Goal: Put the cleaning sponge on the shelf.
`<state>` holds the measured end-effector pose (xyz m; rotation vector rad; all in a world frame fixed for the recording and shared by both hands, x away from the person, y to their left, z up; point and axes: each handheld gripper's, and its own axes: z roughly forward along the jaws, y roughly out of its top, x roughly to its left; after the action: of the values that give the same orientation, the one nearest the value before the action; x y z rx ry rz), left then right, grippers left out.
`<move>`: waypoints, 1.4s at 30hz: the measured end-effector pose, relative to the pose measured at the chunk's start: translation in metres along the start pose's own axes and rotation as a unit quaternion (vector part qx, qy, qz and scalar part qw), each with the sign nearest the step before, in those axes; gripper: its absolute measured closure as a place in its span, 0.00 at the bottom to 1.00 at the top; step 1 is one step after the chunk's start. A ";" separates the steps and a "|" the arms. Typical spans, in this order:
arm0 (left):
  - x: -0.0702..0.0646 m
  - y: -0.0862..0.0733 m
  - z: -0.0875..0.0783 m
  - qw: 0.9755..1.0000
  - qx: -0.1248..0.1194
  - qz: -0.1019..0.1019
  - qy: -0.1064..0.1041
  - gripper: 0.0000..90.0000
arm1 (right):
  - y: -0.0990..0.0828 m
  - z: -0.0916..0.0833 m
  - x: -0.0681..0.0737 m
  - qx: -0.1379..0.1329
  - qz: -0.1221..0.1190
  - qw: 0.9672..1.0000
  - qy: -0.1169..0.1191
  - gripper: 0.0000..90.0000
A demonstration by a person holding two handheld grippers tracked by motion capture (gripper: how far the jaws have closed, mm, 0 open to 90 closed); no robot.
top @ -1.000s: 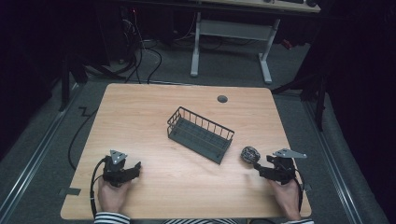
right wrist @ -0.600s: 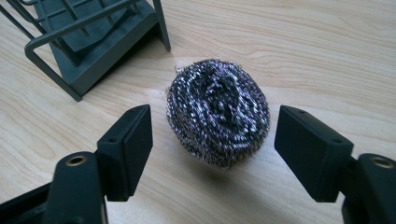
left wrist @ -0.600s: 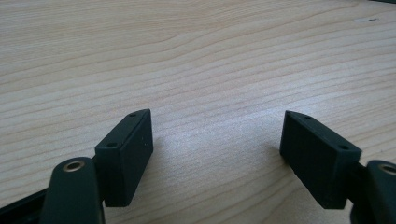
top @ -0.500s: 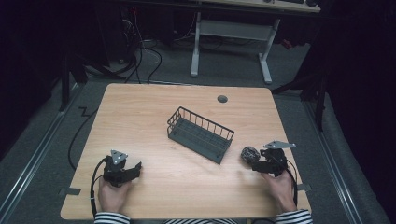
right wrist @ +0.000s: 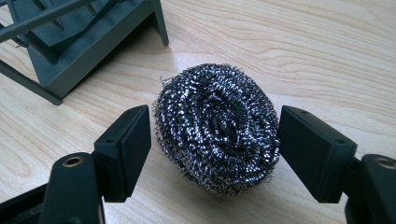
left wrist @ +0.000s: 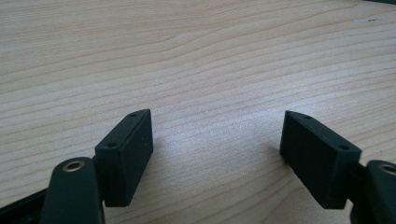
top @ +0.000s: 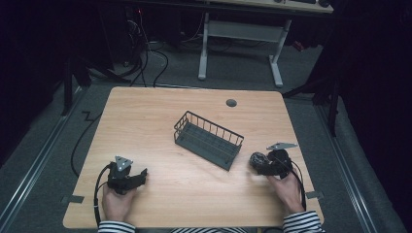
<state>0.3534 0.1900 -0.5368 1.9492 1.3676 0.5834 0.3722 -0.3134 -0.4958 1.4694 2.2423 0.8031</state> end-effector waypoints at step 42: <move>0.000 0.000 0.000 1.000 0.000 0.000 0.001 0.30 | 0.010 -0.031 -0.001 -0.020 -0.019 0.999 0.035 0.45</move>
<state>0.3535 0.1900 -0.5367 1.9485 1.3688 0.5849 0.3622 -0.3199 -0.4656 1.3973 2.2832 0.8967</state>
